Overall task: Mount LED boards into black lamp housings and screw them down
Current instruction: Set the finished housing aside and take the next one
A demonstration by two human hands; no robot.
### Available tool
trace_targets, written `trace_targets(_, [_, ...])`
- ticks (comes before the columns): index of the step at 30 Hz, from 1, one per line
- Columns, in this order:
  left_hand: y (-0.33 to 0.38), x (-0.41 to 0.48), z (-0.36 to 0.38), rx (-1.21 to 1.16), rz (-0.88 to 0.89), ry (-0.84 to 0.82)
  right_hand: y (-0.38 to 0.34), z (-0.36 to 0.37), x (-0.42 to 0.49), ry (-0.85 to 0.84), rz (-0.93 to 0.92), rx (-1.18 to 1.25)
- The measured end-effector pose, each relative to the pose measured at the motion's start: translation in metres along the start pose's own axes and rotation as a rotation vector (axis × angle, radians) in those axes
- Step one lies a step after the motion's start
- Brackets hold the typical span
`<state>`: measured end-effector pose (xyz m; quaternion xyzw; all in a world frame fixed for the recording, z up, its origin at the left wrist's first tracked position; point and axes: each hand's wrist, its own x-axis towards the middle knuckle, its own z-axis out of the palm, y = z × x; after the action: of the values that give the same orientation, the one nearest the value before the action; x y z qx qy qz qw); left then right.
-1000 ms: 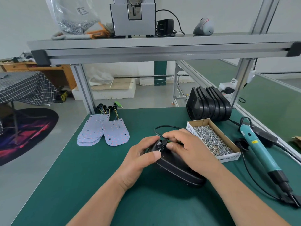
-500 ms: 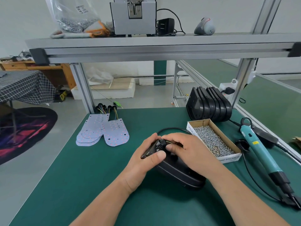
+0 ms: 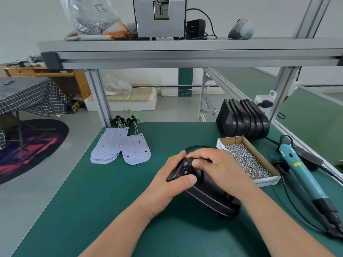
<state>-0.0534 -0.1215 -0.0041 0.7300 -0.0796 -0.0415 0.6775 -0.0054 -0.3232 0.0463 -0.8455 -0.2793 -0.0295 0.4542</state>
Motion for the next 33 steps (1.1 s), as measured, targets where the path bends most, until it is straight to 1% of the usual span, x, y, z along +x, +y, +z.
trace_targets(2, [0.001, -0.001, 0.0, 0.028, 0.001, -0.009, 0.0, 0.0, 0.0, 0.005, -0.007, 0.0])
trace_targets(7, [0.004, 0.001, 0.0, 0.054, 0.003, -0.013, 0.0, 0.005, 0.002, 0.05, -0.084, -0.101])
trace_targets(10, [0.002, 0.0, 0.0, 0.058, -0.015, -0.005, 0.001, 0.005, 0.003, 0.031, -0.065, -0.024])
trace_targets(13, [0.0, 0.001, 0.0, 0.042, -0.032, 0.01, 0.005, 0.003, 0.001, -0.026, -0.031, 0.06])
trace_targets(15, [0.0, 0.001, 0.0, 0.026, -0.044, 0.016, 0.007, 0.001, 0.0, -0.056, -0.028, 0.035])
trace_targets(17, [0.0, 0.001, 0.0, 0.012, -0.048, 0.015, 0.008, 0.0, 0.0, -0.053, -0.032, 0.014])
trace_targets(25, [0.005, -0.002, 0.003, 0.037, 0.005, -0.023, 0.006, -0.001, 0.005, -0.045, -0.013, 0.101])
trace_targets(29, [0.006, -0.003, 0.004, 0.042, -0.002, -0.027, 0.007, -0.003, 0.003, -0.055, -0.044, 0.026])
trace_targets(33, [0.006, -0.003, 0.004, 0.058, -0.018, -0.027, 0.011, -0.007, 0.002, -0.081, -0.043, 0.028])
